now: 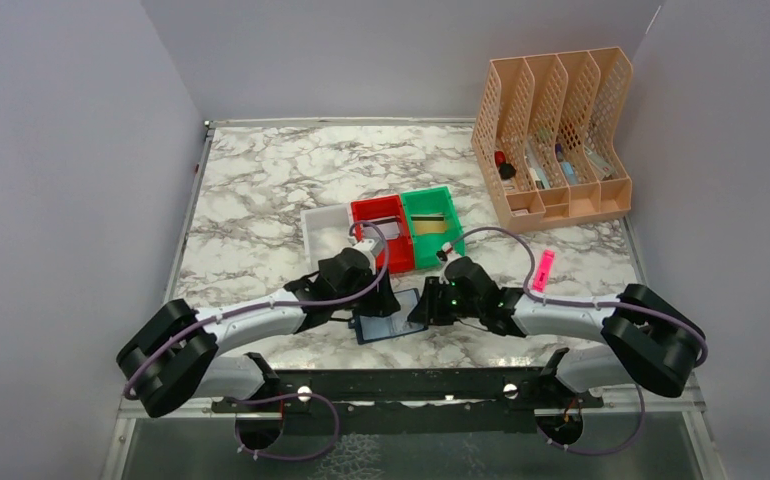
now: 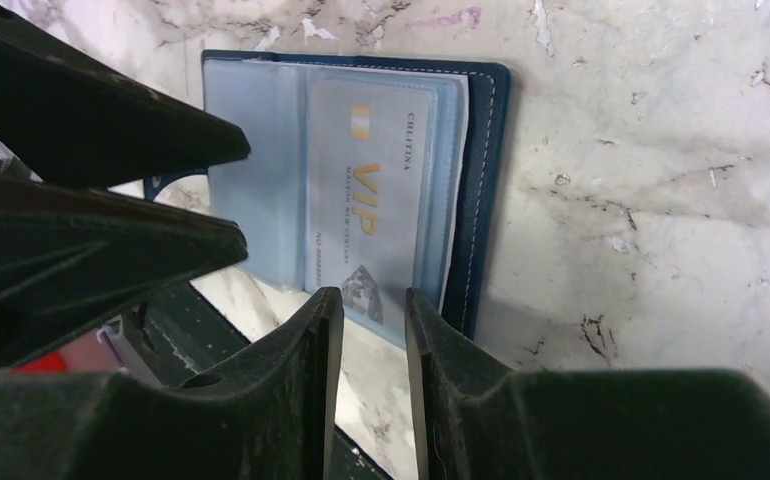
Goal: Take the credit cards out of the card holder
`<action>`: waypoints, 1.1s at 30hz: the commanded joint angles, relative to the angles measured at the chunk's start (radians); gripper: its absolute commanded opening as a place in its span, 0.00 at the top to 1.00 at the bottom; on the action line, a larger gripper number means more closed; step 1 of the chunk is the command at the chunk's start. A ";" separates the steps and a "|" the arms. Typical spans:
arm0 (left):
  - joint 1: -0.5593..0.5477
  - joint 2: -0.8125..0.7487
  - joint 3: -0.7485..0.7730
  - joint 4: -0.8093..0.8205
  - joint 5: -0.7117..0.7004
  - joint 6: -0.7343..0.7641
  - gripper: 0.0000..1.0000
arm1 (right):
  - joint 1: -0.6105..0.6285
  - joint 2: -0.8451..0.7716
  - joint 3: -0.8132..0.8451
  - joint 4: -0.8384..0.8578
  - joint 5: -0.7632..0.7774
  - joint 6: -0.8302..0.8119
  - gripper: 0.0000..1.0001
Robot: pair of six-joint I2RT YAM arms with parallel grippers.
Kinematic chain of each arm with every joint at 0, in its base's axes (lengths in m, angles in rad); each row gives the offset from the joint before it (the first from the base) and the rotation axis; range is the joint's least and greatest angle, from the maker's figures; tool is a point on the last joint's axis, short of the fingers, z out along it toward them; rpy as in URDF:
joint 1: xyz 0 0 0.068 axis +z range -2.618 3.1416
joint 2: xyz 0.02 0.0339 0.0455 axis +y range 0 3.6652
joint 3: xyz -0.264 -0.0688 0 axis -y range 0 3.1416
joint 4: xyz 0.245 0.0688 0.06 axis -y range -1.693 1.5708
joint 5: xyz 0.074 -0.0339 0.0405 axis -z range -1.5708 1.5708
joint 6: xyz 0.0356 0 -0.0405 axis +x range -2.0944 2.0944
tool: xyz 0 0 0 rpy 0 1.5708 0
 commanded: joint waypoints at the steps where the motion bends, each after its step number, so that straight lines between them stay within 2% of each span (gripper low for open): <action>1: -0.007 0.083 0.037 0.045 0.075 -0.038 0.49 | 0.007 0.066 0.049 -0.025 0.019 -0.008 0.66; 7: -0.008 0.114 0.032 0.044 0.058 -0.054 0.51 | 0.007 0.133 0.074 -0.064 0.025 -0.015 0.70; 24: -0.008 0.115 -0.006 -0.013 -0.007 -0.076 0.54 | 0.007 0.103 0.057 -0.071 0.034 -0.001 0.74; 30: -0.008 0.137 -0.005 -0.046 -0.045 -0.098 0.59 | 0.007 0.102 0.043 -0.061 0.037 0.011 0.75; 33: -0.008 0.151 0.010 -0.084 -0.071 -0.090 0.68 | 0.007 0.113 0.054 -0.066 0.020 0.006 0.77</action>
